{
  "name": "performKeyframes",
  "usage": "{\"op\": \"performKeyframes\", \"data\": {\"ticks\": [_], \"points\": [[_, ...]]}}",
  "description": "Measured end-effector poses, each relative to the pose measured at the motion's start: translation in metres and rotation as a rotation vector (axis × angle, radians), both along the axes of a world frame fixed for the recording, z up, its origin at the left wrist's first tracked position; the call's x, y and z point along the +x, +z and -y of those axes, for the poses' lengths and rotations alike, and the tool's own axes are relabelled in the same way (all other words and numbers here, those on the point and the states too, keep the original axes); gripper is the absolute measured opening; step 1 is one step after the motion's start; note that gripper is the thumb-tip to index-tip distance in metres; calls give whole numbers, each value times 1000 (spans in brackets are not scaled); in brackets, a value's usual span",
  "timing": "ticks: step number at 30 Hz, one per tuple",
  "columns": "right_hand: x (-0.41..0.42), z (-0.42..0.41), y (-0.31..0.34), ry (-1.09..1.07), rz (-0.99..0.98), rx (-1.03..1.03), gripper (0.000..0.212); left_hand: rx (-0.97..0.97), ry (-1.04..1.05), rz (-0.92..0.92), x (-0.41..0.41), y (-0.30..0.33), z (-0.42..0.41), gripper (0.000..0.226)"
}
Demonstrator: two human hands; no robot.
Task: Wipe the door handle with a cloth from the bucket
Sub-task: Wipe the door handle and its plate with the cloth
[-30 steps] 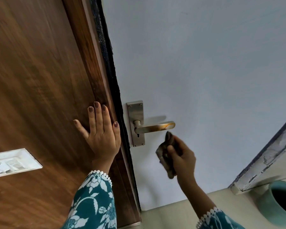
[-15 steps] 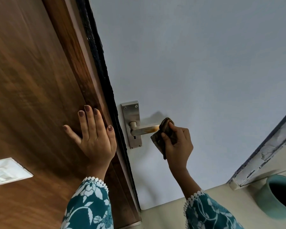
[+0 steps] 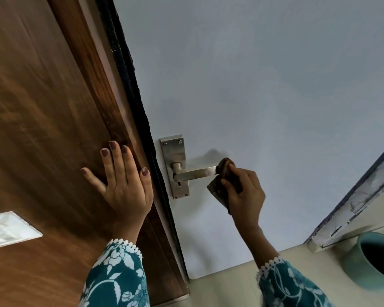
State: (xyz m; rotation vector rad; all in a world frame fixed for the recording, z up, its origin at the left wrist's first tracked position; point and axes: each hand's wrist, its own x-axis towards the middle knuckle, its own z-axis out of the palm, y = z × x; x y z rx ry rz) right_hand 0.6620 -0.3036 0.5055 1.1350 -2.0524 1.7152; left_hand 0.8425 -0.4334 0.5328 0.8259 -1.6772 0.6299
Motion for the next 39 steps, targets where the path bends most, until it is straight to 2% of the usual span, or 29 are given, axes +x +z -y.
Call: {"op": "performKeyframes", "data": {"ticks": [9,14,16,20,22,28,33,39], "points": [[57,28,-5,158,-153,-38,36,-28,4,-4,-2,-1,1,57],[57,25,-3,269,-249,46,37,-11,-9,8,1,-1,1,56],[42,16,-2,244,-224,60,38,-9,-14,20,2,-2,1,57],[5,2,0,42,-69,43,39,-1,7,21,1,0,1,58],[4,5,0,19,-63,38,39,-11,7,14,-1,-1,2,58],[52,26,-4,159,-210,-9,37,-21,4,17,-1,-2,3,57],[73,35,-4,162,-306,3,27,-9,7,13,0,-1,2,57],[71,35,-5,188,-437,20,29,22,8,27,2,2,-2,57]]}}
